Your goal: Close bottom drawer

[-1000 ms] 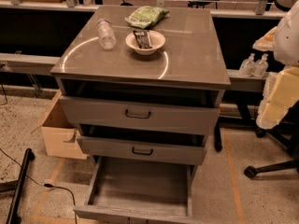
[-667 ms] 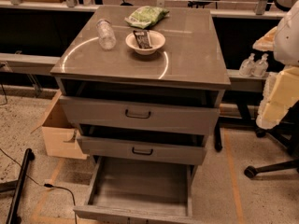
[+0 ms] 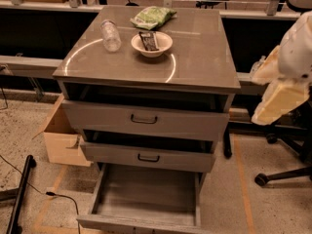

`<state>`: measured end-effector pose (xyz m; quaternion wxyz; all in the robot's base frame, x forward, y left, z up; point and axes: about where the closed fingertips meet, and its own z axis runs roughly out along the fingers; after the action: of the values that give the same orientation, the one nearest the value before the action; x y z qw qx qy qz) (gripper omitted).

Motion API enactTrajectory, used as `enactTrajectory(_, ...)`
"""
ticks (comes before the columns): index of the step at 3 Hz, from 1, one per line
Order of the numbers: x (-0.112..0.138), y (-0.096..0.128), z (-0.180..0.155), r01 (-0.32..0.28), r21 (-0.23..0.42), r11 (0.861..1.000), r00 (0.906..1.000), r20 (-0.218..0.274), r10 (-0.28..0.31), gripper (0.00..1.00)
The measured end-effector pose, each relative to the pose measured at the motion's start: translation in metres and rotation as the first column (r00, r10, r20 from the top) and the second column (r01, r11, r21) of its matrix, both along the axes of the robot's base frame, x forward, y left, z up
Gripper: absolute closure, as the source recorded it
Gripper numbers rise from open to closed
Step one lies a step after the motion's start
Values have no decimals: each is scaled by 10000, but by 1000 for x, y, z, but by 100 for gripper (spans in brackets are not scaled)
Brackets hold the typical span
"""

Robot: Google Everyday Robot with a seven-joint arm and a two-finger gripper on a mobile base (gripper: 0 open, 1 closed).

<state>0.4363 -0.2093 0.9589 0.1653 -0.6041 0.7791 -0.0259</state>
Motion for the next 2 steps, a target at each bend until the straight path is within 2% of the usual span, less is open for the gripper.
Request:
enactTrajectory(1,-12,22,-58,-48,733,9973,9992,-393,77,63)
enactTrajectory(2,-28,51,-125,-235,1467,9889,9971,-681,338,87)
